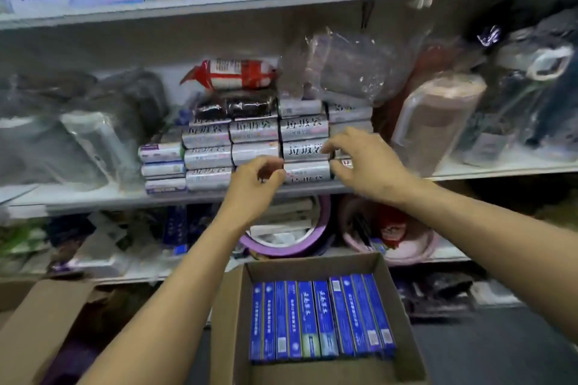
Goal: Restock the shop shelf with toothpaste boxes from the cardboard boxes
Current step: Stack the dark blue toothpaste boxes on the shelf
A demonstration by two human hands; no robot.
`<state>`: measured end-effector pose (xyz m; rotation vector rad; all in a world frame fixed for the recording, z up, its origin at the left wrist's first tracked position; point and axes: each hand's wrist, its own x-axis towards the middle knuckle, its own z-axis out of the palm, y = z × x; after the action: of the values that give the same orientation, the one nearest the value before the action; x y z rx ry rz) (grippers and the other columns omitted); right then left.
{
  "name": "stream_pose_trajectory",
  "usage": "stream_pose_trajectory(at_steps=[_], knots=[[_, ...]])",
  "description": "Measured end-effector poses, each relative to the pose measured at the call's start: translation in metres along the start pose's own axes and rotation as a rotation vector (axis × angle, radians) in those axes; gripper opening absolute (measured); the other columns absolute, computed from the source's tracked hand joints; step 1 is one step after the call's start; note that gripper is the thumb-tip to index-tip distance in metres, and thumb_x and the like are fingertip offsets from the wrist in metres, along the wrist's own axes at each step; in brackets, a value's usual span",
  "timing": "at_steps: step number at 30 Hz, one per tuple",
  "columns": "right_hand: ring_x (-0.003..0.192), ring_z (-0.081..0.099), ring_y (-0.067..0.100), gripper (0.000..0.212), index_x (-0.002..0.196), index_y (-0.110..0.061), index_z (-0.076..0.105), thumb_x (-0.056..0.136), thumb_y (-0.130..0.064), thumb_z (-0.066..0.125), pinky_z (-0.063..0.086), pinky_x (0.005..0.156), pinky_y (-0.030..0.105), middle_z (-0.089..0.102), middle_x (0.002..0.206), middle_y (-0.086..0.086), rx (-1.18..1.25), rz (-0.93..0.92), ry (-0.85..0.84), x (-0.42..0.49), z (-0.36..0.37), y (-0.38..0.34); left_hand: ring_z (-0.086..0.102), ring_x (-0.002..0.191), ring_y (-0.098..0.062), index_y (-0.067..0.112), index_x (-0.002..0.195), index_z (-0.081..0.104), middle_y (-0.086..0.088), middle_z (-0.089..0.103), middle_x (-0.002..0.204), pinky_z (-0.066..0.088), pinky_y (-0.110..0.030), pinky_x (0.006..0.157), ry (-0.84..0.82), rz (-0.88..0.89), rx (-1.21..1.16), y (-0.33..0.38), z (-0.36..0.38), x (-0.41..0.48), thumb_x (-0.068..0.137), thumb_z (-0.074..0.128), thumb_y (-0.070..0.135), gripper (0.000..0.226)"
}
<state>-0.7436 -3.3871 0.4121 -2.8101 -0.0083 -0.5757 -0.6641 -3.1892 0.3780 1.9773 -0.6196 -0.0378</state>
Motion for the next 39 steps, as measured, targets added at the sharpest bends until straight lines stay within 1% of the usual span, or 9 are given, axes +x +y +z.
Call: stream_pose_trajectory(at_steps=[3, 11, 15, 18, 20, 23, 26, 33, 39], knots=[[0.104, 0.055, 0.027, 0.026, 0.11, -0.022, 0.063, 0.084, -0.021, 0.058, 0.046, 0.088, 0.042, 0.059, 0.106, 0.005, 0.057, 0.068, -0.163, -0.038, 0.039, 0.016, 0.057, 0.079, 0.004, 0.018, 0.103, 0.066, 0.01, 0.065, 0.09, 0.043, -0.007, 0.07, -0.045, -0.173, -0.058, -0.038, 0.033, -0.036, 0.093, 0.061, 0.013, 0.013], [0.099, 0.063, 0.021, 0.021, 0.102, -0.026, 0.064, 0.082, -0.024, 0.057, 0.049, 0.091, 0.04, 0.067, 0.105, 0.001, 0.309, 0.479, -0.494, -0.13, 0.166, 0.054, 0.06, 0.089, -0.014, 0.016, 0.108, 0.063, -0.001, 0.066, 0.1, 0.049, -0.031, 0.083, -0.18, -0.702, -0.196, -0.161, 0.113, -0.12, 0.095, 0.058, 0.018, 0.014], [0.081, 0.061, 0.017, 0.014, 0.102, -0.016, 0.062, 0.089, -0.013, 0.057, 0.049, 0.072, 0.025, 0.065, 0.093, 0.004, 0.446, 0.747, -0.608, -0.172, 0.231, 0.073, 0.059, 0.094, -0.018, 0.009, 0.122, 0.06, -0.008, 0.063, 0.117, 0.049, -0.035, 0.089, -0.222, -0.892, -0.156, -0.22, 0.144, -0.132, 0.095, 0.059, 0.019, 0.029], [0.072, 0.062, 0.018, 0.01, 0.097, -0.014, 0.057, 0.088, -0.01, 0.055, 0.049, 0.065, 0.027, 0.066, 0.09, 0.007, 0.502, 0.899, -0.648, -0.199, 0.284, 0.088, 0.056, 0.087, -0.014, 0.008, 0.127, 0.054, -0.006, 0.06, 0.12, 0.048, -0.025, 0.071, -0.223, -0.984, -0.097, -0.262, 0.164, -0.137, 0.095, 0.059, 0.019, 0.035], [0.065, 0.051, 0.014, 0.012, 0.096, 0.001, 0.059, 0.088, -0.007, 0.057, 0.046, 0.065, 0.029, 0.065, 0.09, 0.021, 0.504, 0.978, -0.688, -0.211, 0.313, 0.092, 0.055, 0.103, -0.017, 0.008, 0.135, 0.048, -0.008, 0.055, 0.131, 0.05, -0.025, 0.076, -0.227, -1.038, -0.064, -0.286, 0.175, -0.139, 0.095, 0.06, 0.021, 0.044], [0.091, 0.06, 0.03, 0.037, 0.117, 0.015, 0.053, 0.09, -0.009, 0.06, 0.049, 0.084, 0.042, 0.059, 0.114, 0.032, 0.483, 1.044, -0.672, -0.221, 0.348, 0.094, 0.047, 0.129, -0.024, 0.008, 0.142, 0.041, -0.009, 0.046, 0.144, 0.043, -0.035, 0.103, -0.22, -1.06, 0.003, -0.317, 0.19, -0.141, 0.095, 0.06, 0.022, 0.053], [0.117, 0.055, 0.034, 0.042, 0.126, 0.009, 0.049, 0.094, -0.015, 0.059, 0.048, 0.089, 0.038, 0.055, 0.129, 0.022, 0.475, 1.059, -0.658, -0.223, 0.368, 0.092, 0.046, 0.13, -0.027, 0.003, 0.143, 0.038, -0.01, 0.045, 0.144, 0.041, -0.03, 0.096, -0.233, -1.056, 0.069, -0.336, 0.206, -0.142, 0.097, 0.056, 0.02, 0.052], [0.118, 0.053, 0.027, 0.035, 0.12, -0.005, 0.052, 0.092, -0.024, 0.06, 0.053, 0.087, 0.037, 0.054, 0.127, 0.013, 0.312, 0.981, -0.624, -0.228, 0.398, 0.085, 0.057, 0.113, -0.024, 0.009, 0.121, 0.051, -0.009, 0.053, 0.126, 0.054, -0.044, 0.091, -0.096, -1.065, 0.123, -0.361, 0.227, -0.147, 0.089, 0.067, 0.025, 0.039], [0.127, 0.037, 0.031, 0.047, 0.126, -0.001, 0.044, 0.089, -0.023, 0.064, 0.046, 0.091, 0.044, 0.038, 0.133, 0.017, 0.106, 1.045, -0.582, -0.227, 0.397, 0.088, 0.06, 0.104, -0.03, 0.006, 0.104, 0.057, -0.013, 0.057, 0.119, 0.056, -0.044, 0.087, -0.17, -1.124, 0.201, -0.386, 0.226, -0.14, 0.081, 0.073, 0.028, 0.036]])
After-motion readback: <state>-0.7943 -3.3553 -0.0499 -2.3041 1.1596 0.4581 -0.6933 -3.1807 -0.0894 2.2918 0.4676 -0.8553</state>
